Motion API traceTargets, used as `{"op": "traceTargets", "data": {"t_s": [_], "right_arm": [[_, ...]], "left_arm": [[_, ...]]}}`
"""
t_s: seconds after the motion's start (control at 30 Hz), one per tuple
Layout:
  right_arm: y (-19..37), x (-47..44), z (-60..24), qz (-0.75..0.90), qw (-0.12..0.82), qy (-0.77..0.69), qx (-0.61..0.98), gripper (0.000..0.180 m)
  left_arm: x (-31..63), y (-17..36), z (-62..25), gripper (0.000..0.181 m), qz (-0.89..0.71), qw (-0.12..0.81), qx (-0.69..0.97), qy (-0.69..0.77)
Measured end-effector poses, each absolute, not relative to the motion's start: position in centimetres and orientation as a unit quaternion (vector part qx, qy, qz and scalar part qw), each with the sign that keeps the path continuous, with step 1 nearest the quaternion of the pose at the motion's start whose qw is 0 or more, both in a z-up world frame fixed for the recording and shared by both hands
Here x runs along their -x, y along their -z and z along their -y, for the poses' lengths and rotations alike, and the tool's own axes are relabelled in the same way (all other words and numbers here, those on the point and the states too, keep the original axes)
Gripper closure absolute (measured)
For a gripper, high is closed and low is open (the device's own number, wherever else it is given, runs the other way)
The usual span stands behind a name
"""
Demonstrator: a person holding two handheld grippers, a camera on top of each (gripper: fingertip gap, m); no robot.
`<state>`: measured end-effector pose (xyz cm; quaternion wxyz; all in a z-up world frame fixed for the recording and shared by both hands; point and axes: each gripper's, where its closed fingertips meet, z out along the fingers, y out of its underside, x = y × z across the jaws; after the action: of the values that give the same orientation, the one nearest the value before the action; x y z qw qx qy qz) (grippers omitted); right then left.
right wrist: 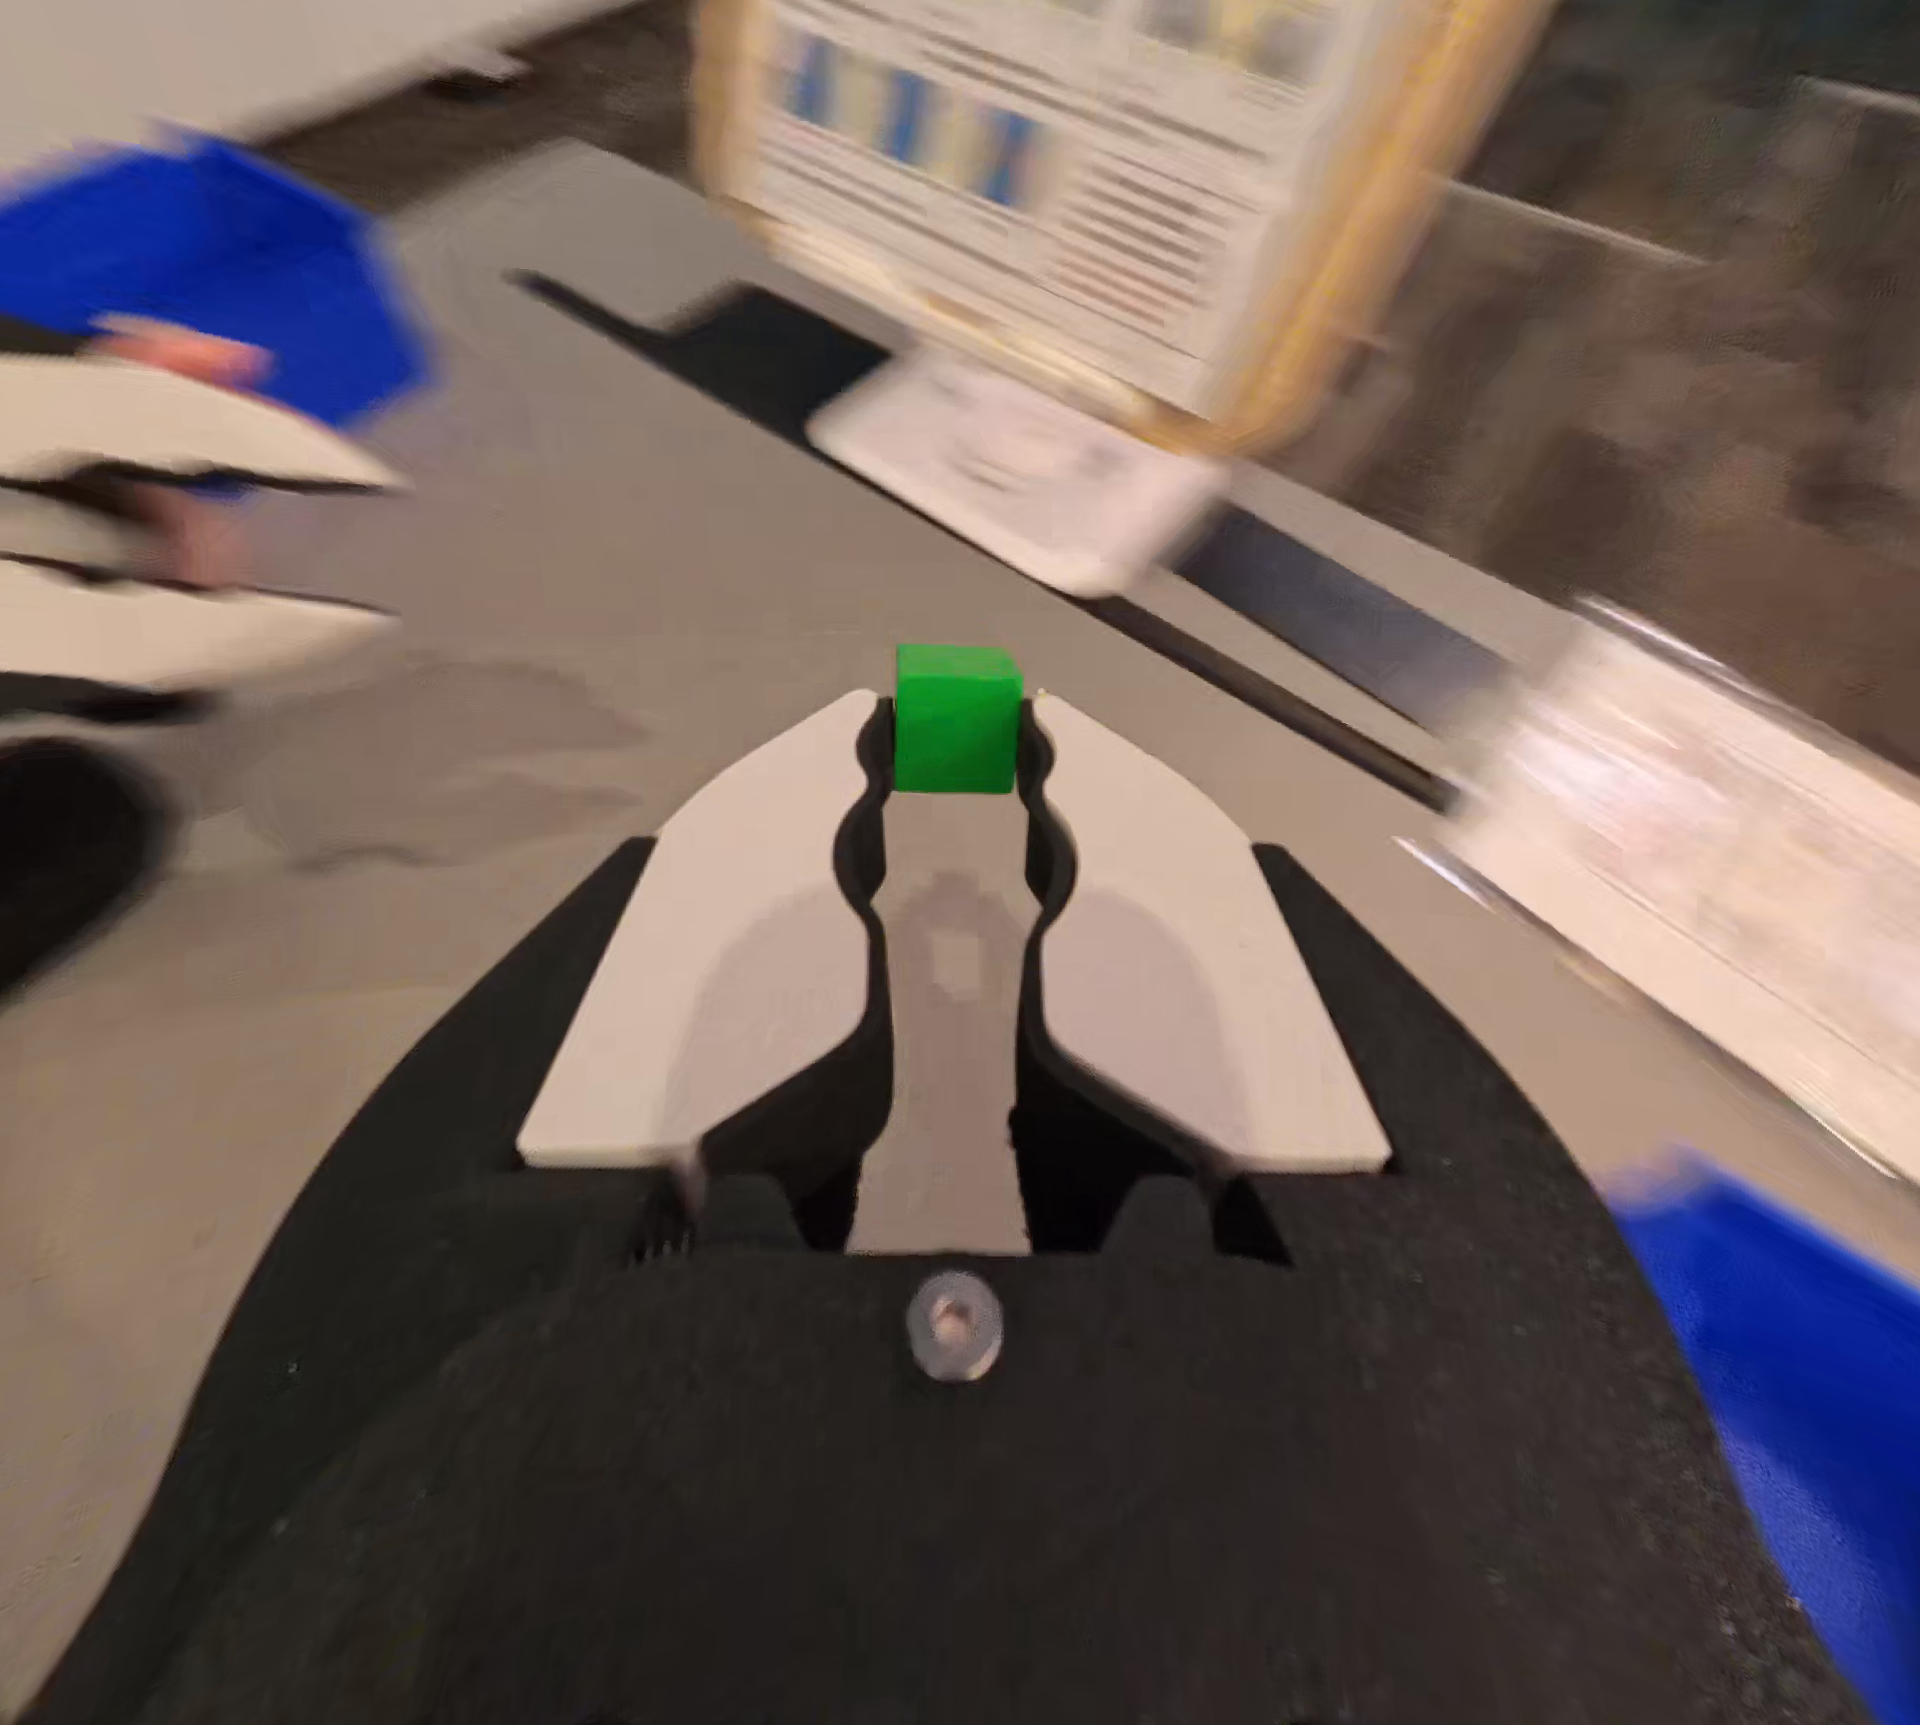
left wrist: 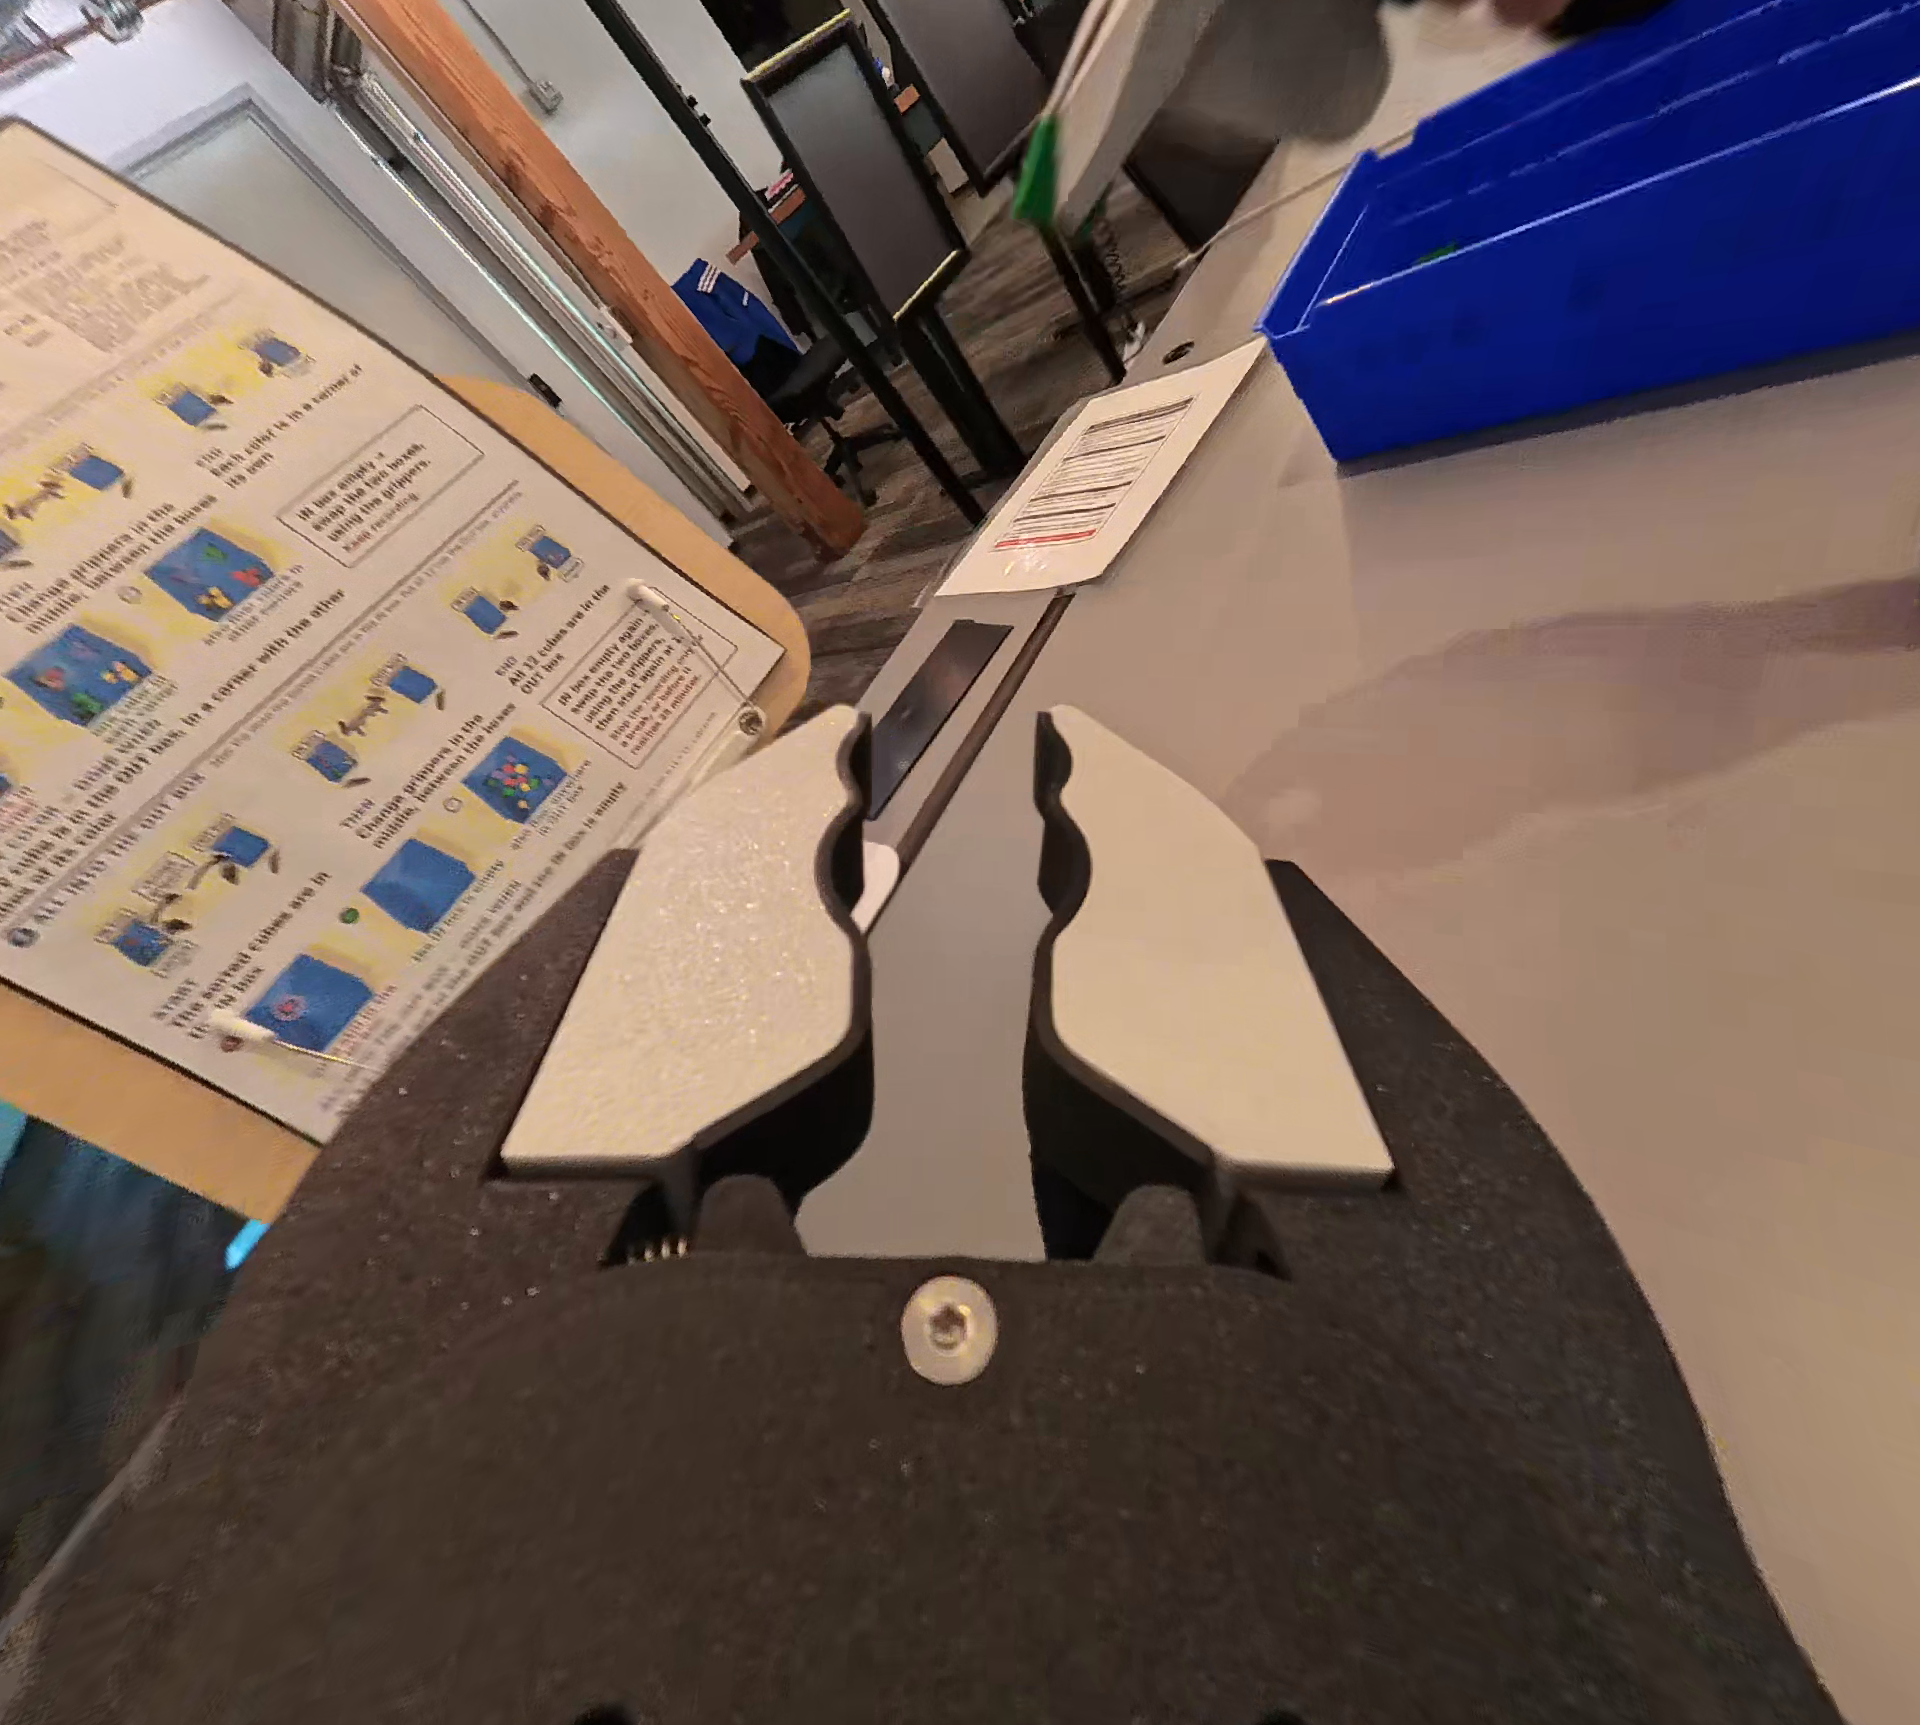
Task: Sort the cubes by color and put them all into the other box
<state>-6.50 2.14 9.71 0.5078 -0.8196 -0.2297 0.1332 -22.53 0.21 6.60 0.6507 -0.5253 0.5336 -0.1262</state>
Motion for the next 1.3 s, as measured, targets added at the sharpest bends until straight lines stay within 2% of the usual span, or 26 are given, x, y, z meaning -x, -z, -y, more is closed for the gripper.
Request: {"op": "traceTargets", "data": {"t_s": [0.1,0.2,0.47,0.57,0.87,1.07,1.13,1.3], "right_arm": [[-6.0,-7.4,0.0,0.105,0.447,-0.009,0.888,0.158],[-0.4,-16.7,3.5,-0.003,0.36,0.004,0.933,0.158],[9.3,-25.7,0.5,0.001,0.212,-0.013,0.977,0.158],[11.6,-28.2,-0.3,0.005,0.171,0.047,0.984,0.158],[14.0,-30.4,-2.8,-0.009,0.136,0.067,0.988,0.158],[14.6,-29.9,-3.3,-0.028,0.15,0.045,0.987,0.154],[13.5,-29.7,-3.2,-0.022,0.163,0.046,0.985,0.146],[5.8,-27.7,-2.5,0.001,0.244,0.063,0.968,0.146]], "left_arm": [[22.9,-5.2,-1.1,0.153,-0.531,0.634,0.546,0.135],[23.3,-3.8,-1.9,0.156,-0.531,0.62,0.562,0.134],[23.8,-2.1,-3.4,0.158,-0.53,0.599,0.585,0.134],[23.6,-1.9,-3.6,0.159,-0.537,0.595,0.585,0.124],[23.6,-0.4,-3.9,0.16,-0.548,0.58,0.593,0.109],[23.9,-0.6,-4.1,0.165,-0.53,0.583,0.602,0.129],[24.0,-0.9,-4.1,0.165,-0.529,0.586,0.6,0.13],[24.2,-2.0,-3.9,0.164,-0.526,0.596,0.592,0.131]]}}
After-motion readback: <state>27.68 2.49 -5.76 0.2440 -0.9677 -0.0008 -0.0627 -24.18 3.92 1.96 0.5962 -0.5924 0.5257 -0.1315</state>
